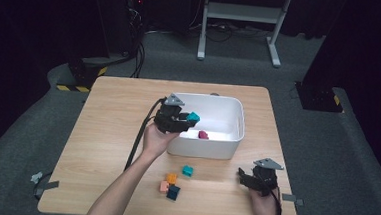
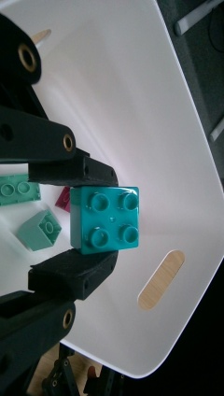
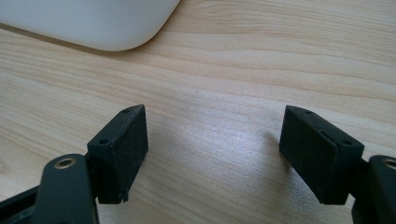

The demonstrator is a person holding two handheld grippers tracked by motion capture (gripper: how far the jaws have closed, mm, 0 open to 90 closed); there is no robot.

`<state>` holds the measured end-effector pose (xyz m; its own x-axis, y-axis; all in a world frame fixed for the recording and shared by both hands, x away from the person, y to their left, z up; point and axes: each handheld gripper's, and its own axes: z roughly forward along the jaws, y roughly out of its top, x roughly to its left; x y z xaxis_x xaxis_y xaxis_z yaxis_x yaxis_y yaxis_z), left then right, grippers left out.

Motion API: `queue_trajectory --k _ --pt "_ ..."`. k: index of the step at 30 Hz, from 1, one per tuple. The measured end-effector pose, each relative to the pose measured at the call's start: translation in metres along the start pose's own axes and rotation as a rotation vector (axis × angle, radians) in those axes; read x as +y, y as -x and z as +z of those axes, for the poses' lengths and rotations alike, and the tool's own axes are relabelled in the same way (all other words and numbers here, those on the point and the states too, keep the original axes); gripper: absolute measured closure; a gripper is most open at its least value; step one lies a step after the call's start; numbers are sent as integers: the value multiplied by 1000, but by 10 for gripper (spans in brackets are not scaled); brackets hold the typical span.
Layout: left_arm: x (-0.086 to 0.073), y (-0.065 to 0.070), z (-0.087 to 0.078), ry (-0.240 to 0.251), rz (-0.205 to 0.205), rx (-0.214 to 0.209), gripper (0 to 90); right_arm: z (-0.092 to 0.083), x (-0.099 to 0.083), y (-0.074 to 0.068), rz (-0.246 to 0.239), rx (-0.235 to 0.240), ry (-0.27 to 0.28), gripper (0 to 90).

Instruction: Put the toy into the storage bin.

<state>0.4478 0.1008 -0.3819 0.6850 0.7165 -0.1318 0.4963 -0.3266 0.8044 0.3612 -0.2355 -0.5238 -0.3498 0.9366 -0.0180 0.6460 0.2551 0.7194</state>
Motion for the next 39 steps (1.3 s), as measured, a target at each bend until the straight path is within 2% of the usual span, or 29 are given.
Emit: queue_trajectory --k 4,7,11,14,18,24,30,33,35,39 --pt "-1 -1 3 -10 -3 6 584 0 0 0 1 -1 -1 235" --pt "-1 -2 5 -14 -21 -1 583 0 0 0 0 -1 -1 235" --pt "-2 -3 7 -42 -17 2 571 0 0 0 1 -1 1 235" --pt "-3 -2 5 -37 -14 19 501 0 0 0 1 0 1 236" --pt "-1 0 1 -36 -17 26 459 0 0 0 0 0 1 236" --pt "-4 4 -26 8 7 31 402 0 0 0 0 0 0 236" --pt "-19 3 -54 34 2 45 381 0 0 0 0 0 0 236" --pt "-31 4 -67 53 9 45 373 0 0 0 0 0 1 236" --pt "-42 5 -75 69 -2 42 365 0 0 0 0 0 -1 236" --pt "-64 5 -86 69 -14 54 358 0 0 0 0 0 -1 236"
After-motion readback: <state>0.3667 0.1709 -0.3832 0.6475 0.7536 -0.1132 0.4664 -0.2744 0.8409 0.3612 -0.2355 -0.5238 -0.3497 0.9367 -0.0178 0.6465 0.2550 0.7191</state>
